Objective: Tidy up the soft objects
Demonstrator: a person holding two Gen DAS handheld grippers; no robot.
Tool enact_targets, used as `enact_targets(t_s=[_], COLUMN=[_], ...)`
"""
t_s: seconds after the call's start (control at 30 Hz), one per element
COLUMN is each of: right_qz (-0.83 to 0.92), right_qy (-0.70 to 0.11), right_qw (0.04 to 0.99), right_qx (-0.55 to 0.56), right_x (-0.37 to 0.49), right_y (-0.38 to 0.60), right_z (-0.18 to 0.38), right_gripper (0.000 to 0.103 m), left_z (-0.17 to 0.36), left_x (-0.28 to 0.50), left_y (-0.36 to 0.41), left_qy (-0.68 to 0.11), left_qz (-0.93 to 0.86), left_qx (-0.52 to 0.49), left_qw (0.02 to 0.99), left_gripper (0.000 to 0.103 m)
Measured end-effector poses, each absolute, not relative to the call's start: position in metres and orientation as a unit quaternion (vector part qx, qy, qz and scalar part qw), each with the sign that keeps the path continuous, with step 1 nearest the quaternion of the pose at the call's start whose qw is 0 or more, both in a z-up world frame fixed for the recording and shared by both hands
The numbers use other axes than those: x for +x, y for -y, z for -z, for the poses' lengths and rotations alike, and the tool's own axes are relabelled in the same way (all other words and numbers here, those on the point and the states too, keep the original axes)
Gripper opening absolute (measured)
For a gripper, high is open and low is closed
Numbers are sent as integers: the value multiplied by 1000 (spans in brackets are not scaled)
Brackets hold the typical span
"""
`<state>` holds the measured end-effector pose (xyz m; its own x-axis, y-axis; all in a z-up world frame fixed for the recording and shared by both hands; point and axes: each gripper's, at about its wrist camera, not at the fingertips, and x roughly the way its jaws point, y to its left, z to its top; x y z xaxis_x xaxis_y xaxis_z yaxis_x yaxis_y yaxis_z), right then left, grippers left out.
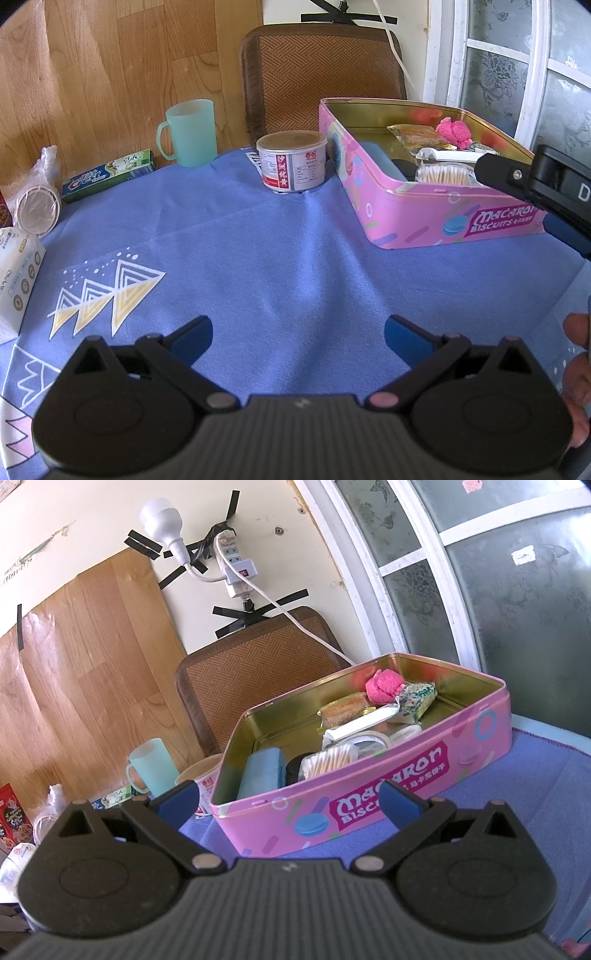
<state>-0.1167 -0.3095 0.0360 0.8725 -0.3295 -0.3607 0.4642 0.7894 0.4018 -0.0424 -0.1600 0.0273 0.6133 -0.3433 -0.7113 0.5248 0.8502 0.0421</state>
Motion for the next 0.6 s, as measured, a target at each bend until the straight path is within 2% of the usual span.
enact_targets(t_s=[0.6], right_qz=[213], right_qy=[-137], right_qw=[936], right_qx=[244], right_x=[-117], right_y=[310], right_z=[-36], right_gripper=[103], left_z=[-30], left_x=[-44], left_y=[159], left_qy=[-361], left_qz=[247], left_qx=[127], left_qw=[890], left_gripper=[103])
